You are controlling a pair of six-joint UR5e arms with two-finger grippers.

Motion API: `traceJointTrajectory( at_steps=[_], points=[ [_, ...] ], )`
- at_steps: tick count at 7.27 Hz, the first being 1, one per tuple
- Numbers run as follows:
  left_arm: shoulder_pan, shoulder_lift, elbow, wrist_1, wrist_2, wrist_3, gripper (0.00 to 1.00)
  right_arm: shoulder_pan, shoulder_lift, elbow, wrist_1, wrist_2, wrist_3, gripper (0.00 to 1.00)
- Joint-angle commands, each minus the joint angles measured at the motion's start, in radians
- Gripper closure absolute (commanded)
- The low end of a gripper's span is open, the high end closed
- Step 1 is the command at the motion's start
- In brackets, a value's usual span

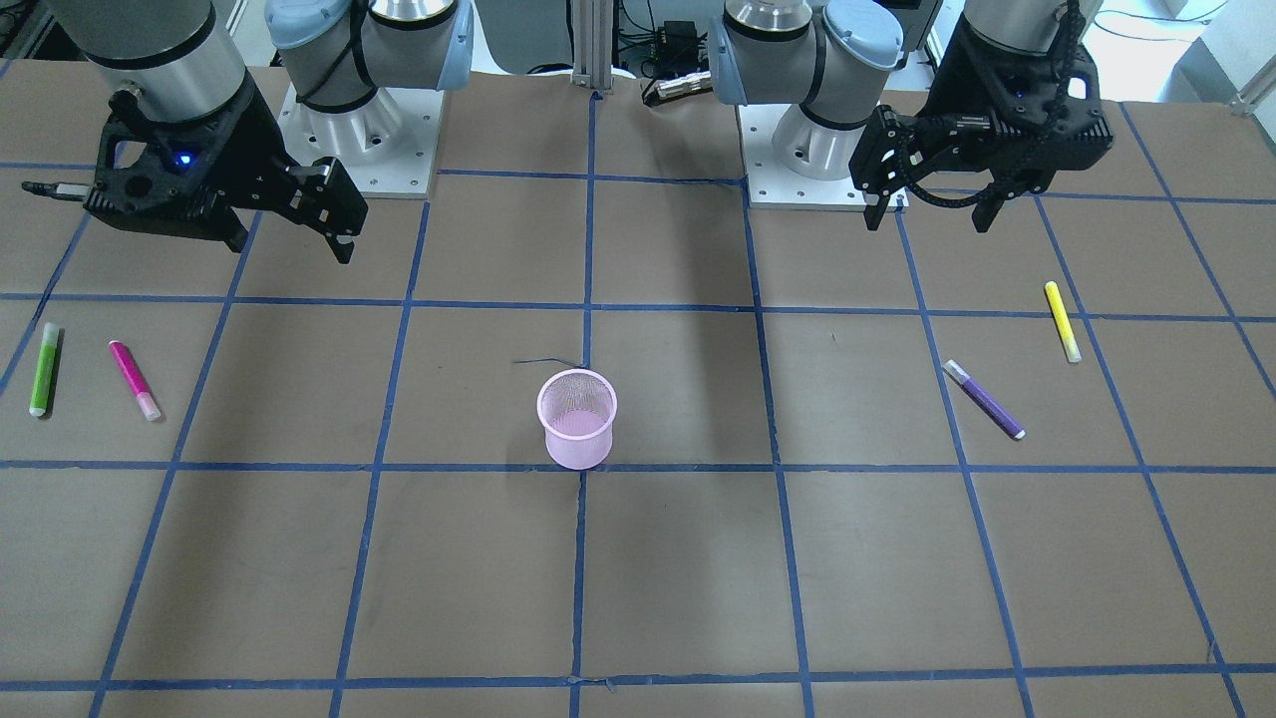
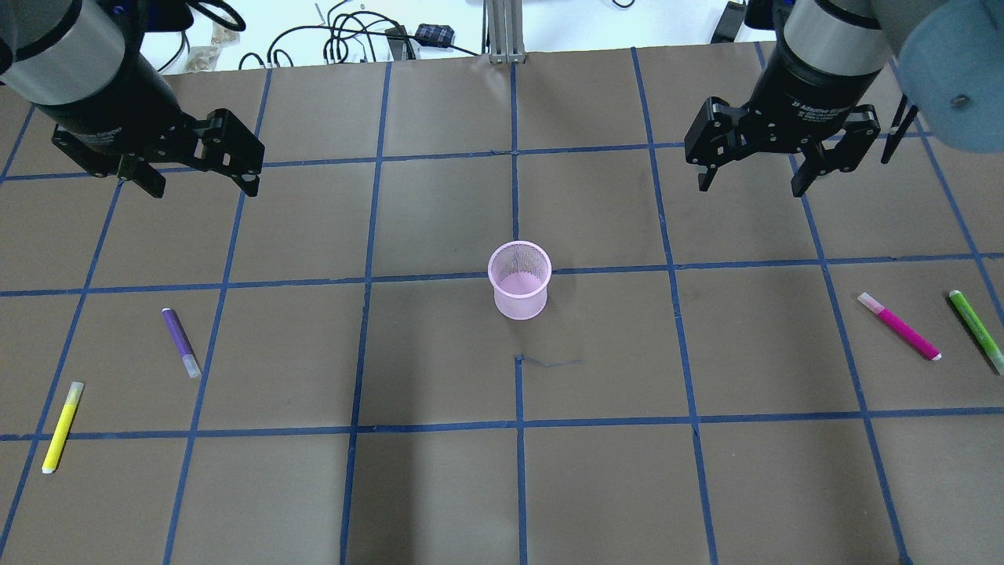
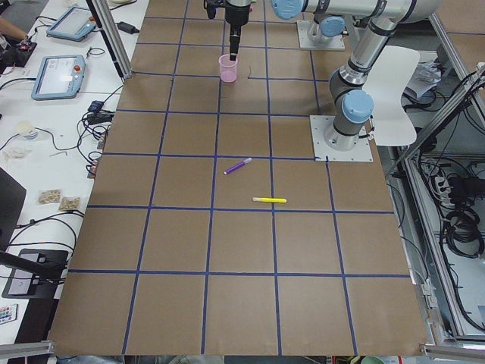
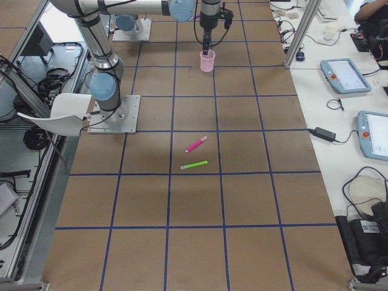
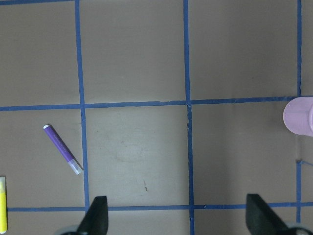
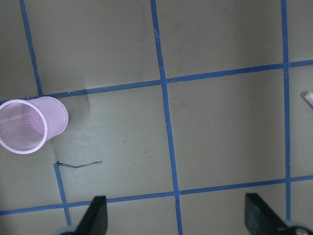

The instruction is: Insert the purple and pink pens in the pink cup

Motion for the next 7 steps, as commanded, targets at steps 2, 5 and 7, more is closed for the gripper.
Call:
traceJointTrajectory(
  at_steps=[2, 5, 7],
  points=[
    [0.001, 0.000, 0.002, 0.005, -0.002, 0.000, 0.00, 0.000, 0.000, 0.002, 0.000, 0.006, 0.000, 0.00],
    [0.001, -0.002, 0.000, 0.003, -0.002, 0.000, 0.00, -0.003, 0.006, 0.017, -0.003, 0.003, -0.008, 0.00],
    [0.003, -0.028, 0.000, 0.012, 0.000, 0.000, 0.00, -0.005, 0.002, 0.015, -0.002, -0.004, -0.011, 0.00]
  ],
)
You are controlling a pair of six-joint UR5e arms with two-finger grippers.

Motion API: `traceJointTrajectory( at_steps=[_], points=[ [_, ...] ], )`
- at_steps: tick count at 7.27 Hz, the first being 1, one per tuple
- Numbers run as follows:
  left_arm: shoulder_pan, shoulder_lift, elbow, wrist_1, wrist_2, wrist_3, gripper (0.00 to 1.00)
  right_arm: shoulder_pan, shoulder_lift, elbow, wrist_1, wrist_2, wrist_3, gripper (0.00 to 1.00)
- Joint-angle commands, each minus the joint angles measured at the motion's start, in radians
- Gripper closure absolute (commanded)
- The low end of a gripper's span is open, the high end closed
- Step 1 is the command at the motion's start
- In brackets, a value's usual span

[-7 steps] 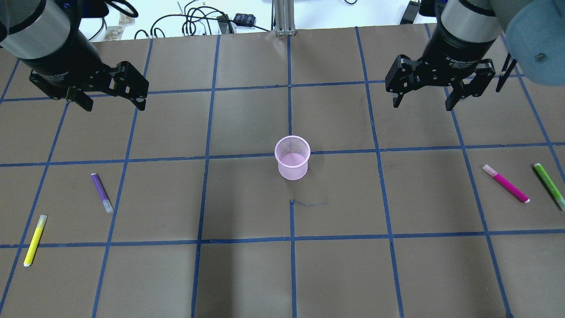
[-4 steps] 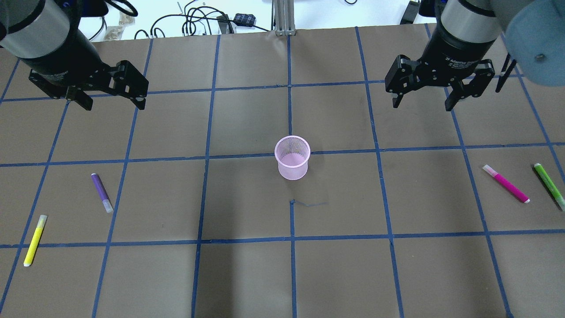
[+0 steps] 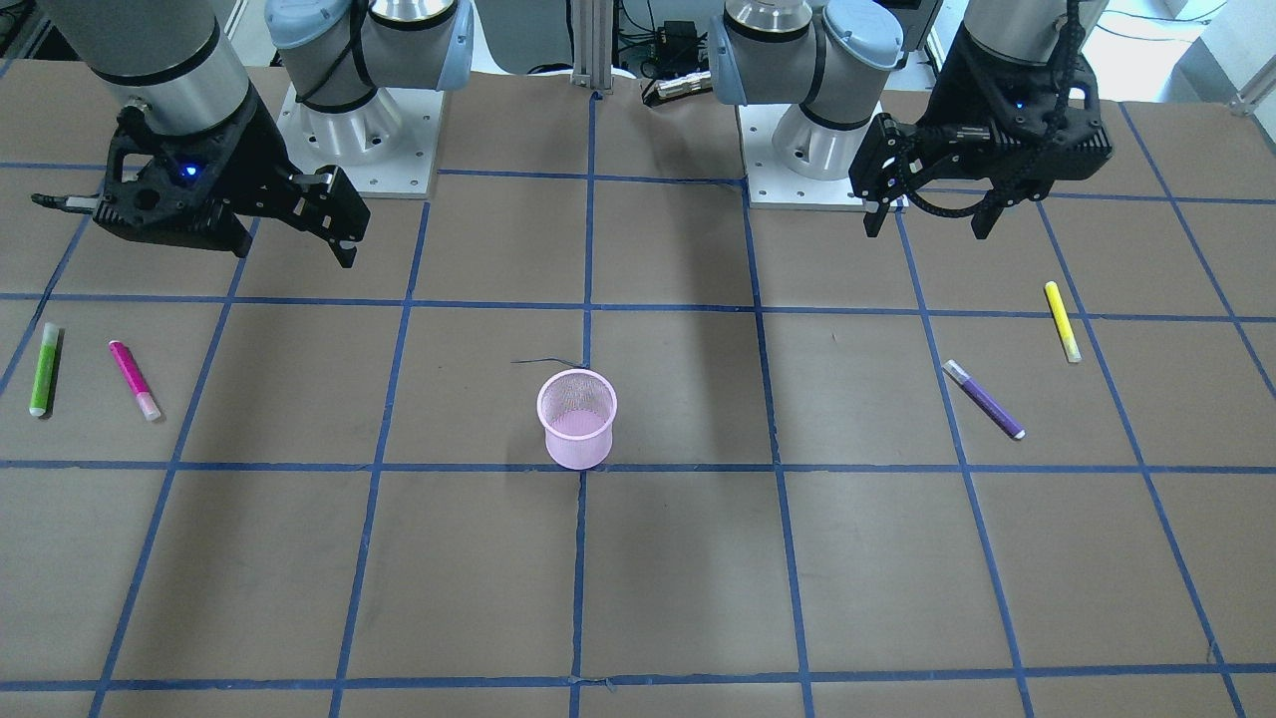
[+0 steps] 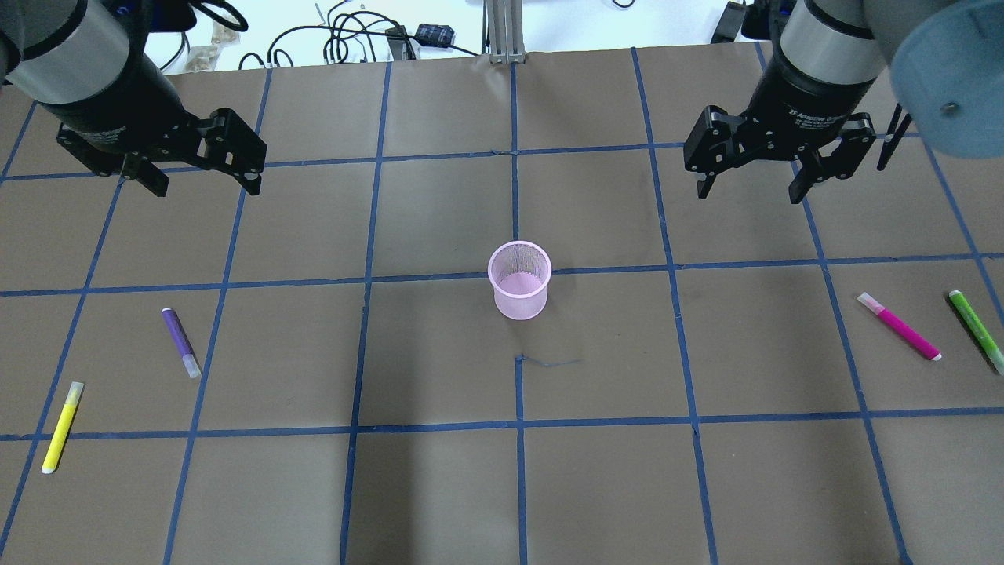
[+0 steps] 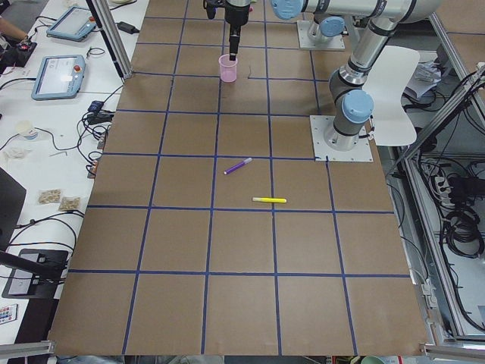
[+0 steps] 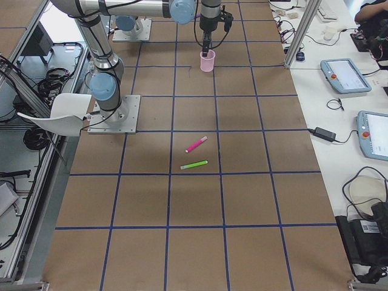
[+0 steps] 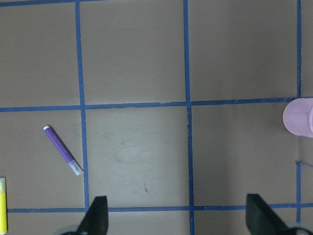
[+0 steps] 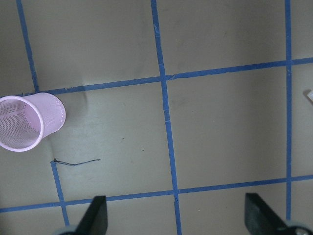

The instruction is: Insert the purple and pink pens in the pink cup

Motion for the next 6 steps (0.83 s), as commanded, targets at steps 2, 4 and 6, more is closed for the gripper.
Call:
traceJointTrajectory(
  at_steps=[2, 4, 6],
  points=[
    [0.019, -0.034, -0.011, 0.002, -0.002, 0.019, 0.00, -0.004, -0.004, -0.003, 0.001, -0.005, -0.007, 0.00],
    [0.083, -0.073, -0.067, 0.003, 0.007, 0.016, 0.00, -0.016, 0.004, 0.003, 0.000, -0.008, -0.036, 0.00],
    [0.315, -0.109, -0.187, 0.059, 0.003, 0.019, 0.00, -0.150, 0.005, 0.024, 0.007, 0.002, -0.321, 0.00]
  ],
)
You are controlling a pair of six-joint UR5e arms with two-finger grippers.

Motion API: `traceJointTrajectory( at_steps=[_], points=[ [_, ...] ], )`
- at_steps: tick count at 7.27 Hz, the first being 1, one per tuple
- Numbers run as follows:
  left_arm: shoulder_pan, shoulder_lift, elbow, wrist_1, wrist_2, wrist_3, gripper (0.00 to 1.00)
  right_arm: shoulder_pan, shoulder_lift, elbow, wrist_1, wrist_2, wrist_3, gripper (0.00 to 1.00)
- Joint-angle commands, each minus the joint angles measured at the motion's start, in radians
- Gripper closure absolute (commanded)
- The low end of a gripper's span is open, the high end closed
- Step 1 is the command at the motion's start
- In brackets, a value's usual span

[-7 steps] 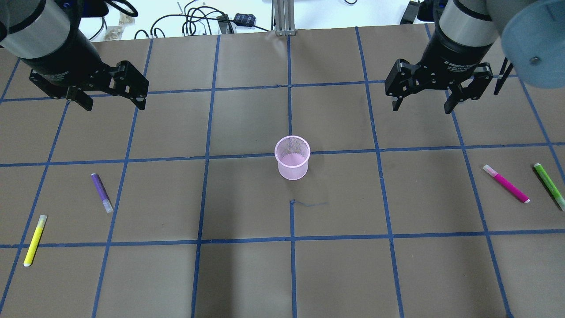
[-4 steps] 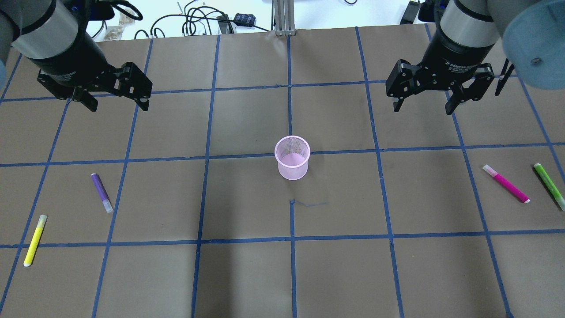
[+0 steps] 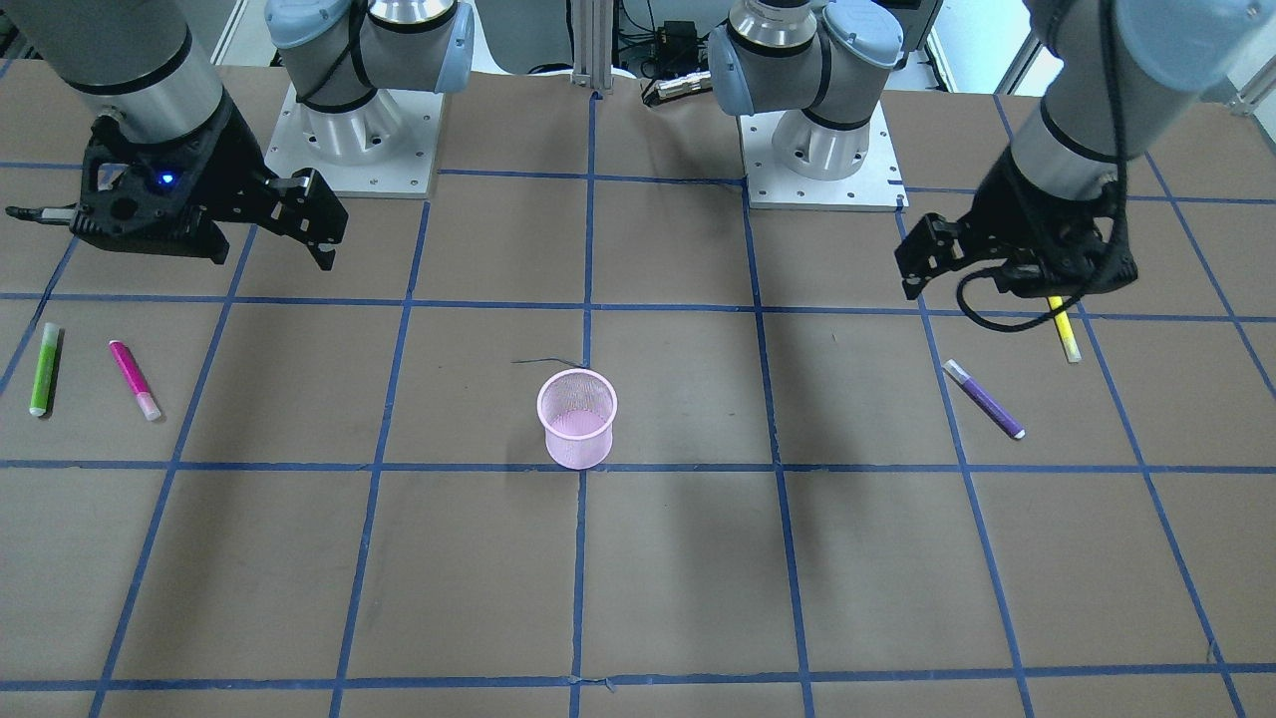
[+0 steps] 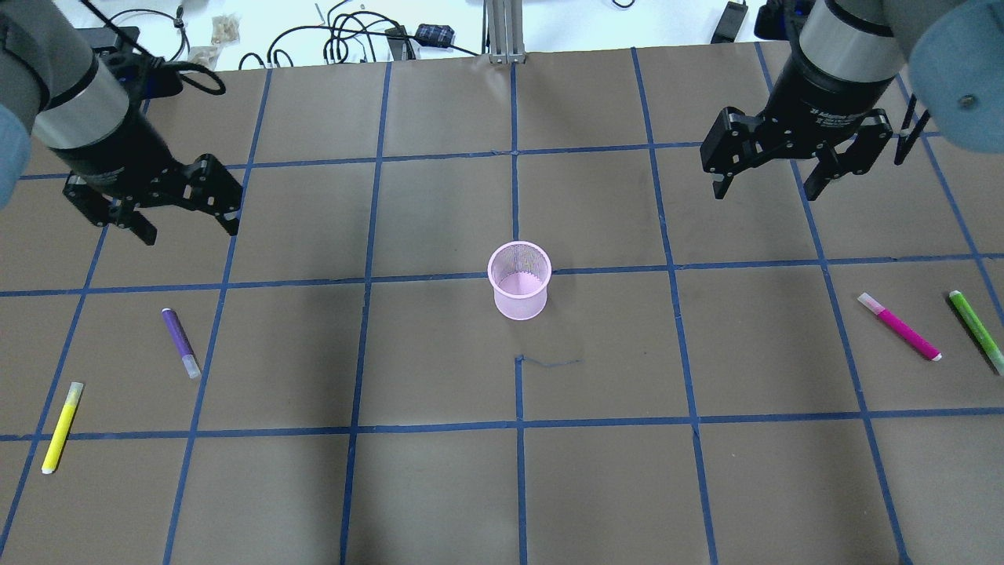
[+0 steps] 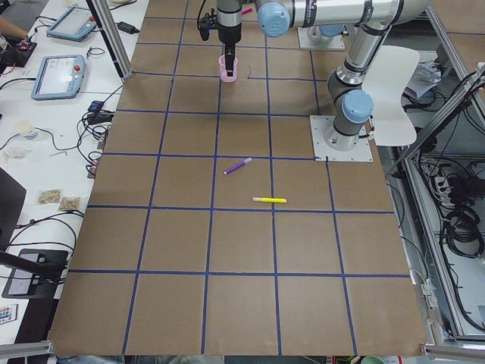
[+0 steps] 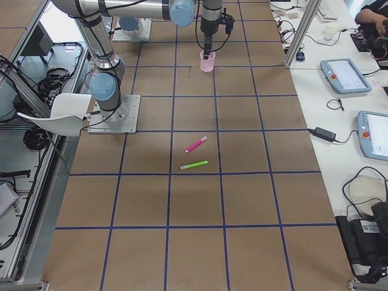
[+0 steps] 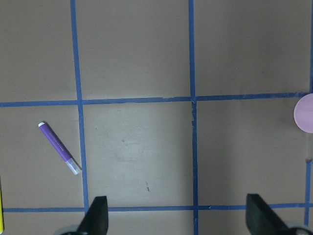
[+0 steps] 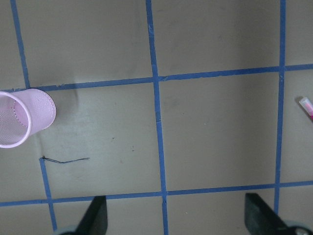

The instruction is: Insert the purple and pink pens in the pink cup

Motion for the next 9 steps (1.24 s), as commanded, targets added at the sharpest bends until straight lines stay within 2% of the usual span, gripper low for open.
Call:
traceJointTrajectory(
  at_steps=[1, 2, 3, 4, 6, 7, 8, 9],
  points=[
    [0.174, -0.075, -0.105, 0.130, 0.001, -0.014, 0.00, -0.174, -0.001, 0.053, -0.003, 0.003, -0.346, 0.00],
    [0.208, -0.133, -0.127, 0.216, 0.009, -0.017, 0.00, -0.254, 0.001, 0.081, -0.014, 0.001, -0.524, 0.00],
    [0.255, -0.202, -0.133, 0.264, 0.004, -0.019, 0.00, -0.339, 0.002, 0.107, -0.078, 0.000, -0.719, 0.00],
    [0.279, -0.260, -0.131, 0.333, 0.009, -0.014, 0.00, -0.406, 0.016, 0.159, -0.154, -0.003, -0.921, 0.00],
    [0.300, -0.325, -0.122, 0.472, 0.026, 0.028, 0.00, -0.530, 0.024, 0.286, -0.333, 0.000, -1.201, 0.00],
    [0.352, -0.349, -0.125, 0.484, 0.018, 0.041, 0.00, -0.590, 0.022, 0.368, -0.438, 0.001, -1.404, 0.00],
    [0.365, -0.357, -0.131, 0.485, 0.015, 0.035, 0.00, -0.642, 0.025, 0.439, -0.551, 0.001, -1.517, 0.00],
    [0.365, -0.359, -0.134, 0.490, 0.016, 0.023, 0.00, -0.653, 0.045, 0.488, -0.576, 0.009, -1.534, 0.00]
  ],
)
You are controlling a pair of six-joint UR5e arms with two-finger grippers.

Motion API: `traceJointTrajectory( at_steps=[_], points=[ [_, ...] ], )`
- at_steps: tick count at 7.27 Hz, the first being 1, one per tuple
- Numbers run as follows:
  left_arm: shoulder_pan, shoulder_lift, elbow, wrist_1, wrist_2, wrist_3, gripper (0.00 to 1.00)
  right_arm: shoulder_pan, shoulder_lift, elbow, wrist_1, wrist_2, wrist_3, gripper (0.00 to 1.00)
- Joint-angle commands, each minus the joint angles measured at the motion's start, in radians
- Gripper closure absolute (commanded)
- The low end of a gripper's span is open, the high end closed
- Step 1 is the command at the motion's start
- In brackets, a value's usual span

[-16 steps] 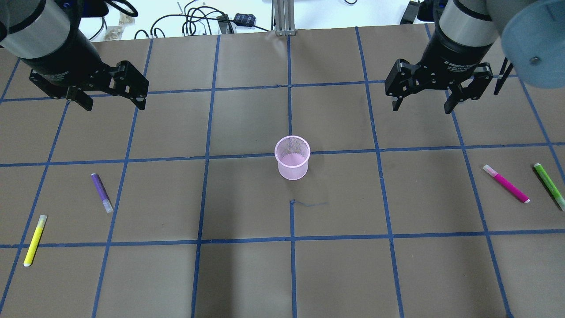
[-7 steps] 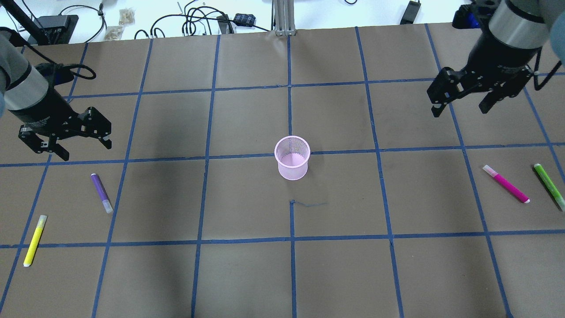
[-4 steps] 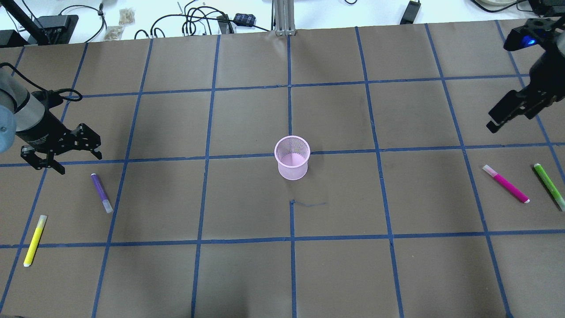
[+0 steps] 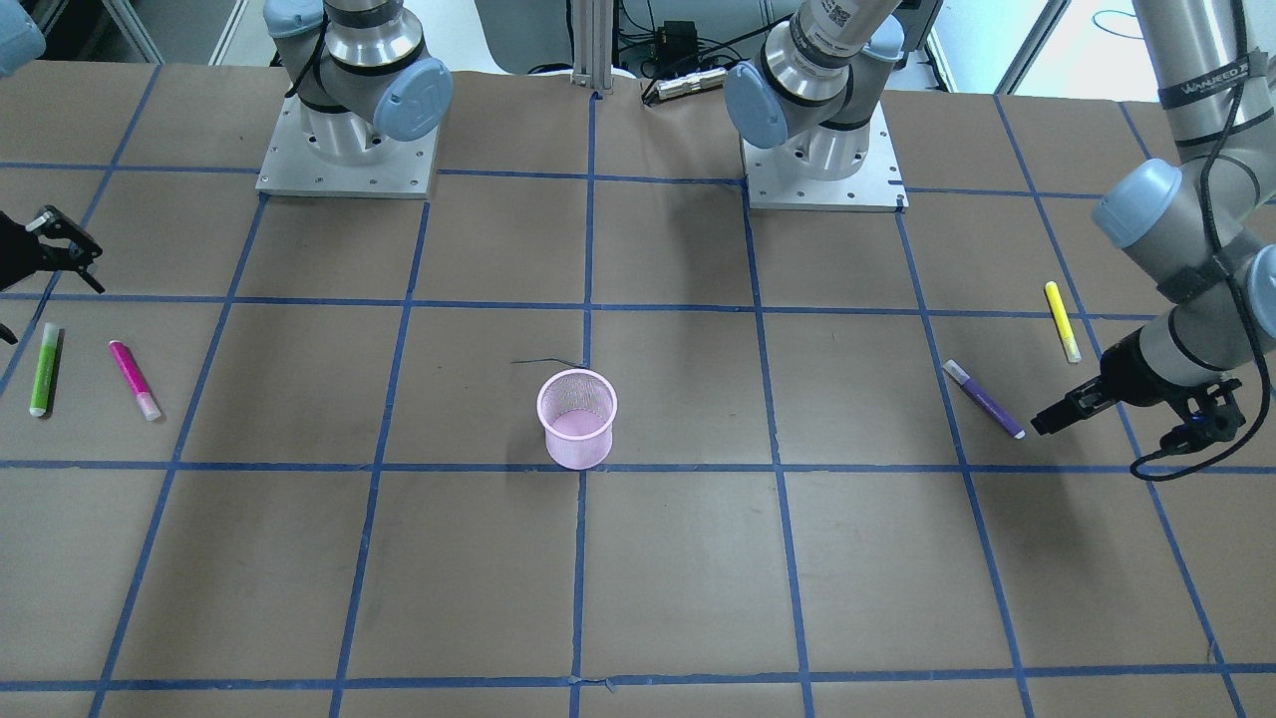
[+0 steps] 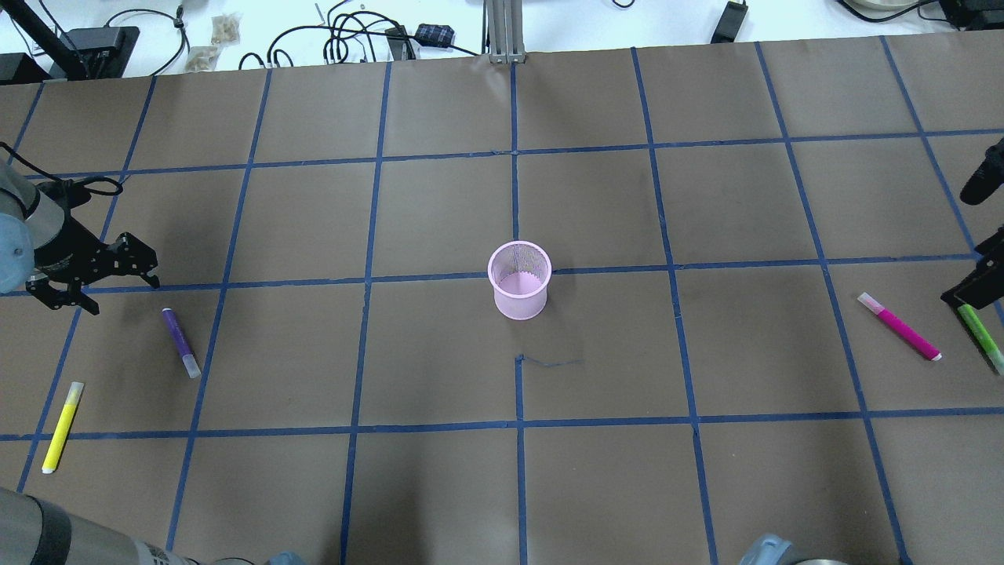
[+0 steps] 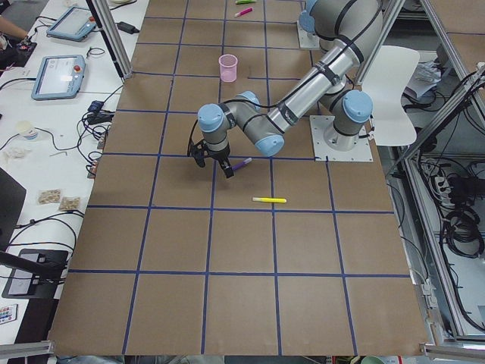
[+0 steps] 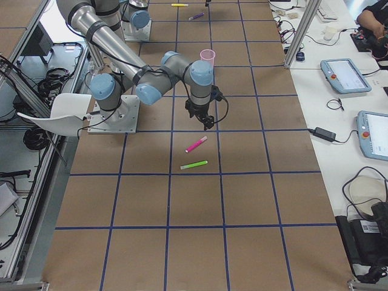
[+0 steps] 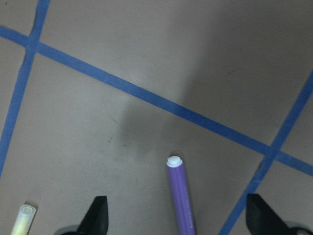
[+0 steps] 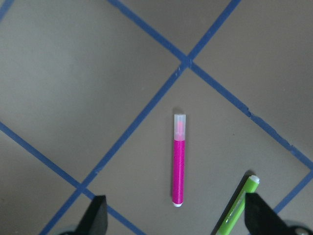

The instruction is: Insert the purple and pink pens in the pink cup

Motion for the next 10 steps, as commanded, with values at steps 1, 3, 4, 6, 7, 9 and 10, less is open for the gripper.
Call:
traceJointTrajectory(
  at_steps=[1, 3, 4, 6, 7, 9, 10],
  points=[
    [0.010, -0.009, -0.005, 0.042, 0.000, -0.033, 0.00, -0.039, 0.056, 0.088, -0.123, -0.006, -0.093, 0.00],
    [0.003, -0.006, -0.046, 0.056, 0.000, -0.254, 0.12, -0.060, 0.136, 0.086, -0.168, -0.006, -0.109, 0.00],
    [0.004, -0.019, -0.045, 0.063, -0.002, -0.388, 0.08, -0.062, 0.150, 0.088, -0.186, -0.006, -0.106, 0.00],
    [-0.004, -0.021, -0.043, 0.080, -0.016, -0.414, 0.00, -0.063, 0.194, 0.088, -0.228, -0.037, -0.101, 0.02],
    [-0.008, -0.021, -0.048, 0.076, -0.051, -0.420, 0.00, -0.063, 0.226, 0.088, -0.272, -0.064, -0.095, 0.02],
    [-0.083, 0.008, -0.086, 0.144, -0.047, -0.403, 0.15, -0.063, 0.234, 0.115, -0.276, -0.066, -0.094, 0.11],
    [-0.093, 0.016, -0.136, 0.165, -0.057, -0.394, 0.11, -0.063, 0.231, 0.129, -0.276, -0.066, -0.094, 0.15]
  ],
)
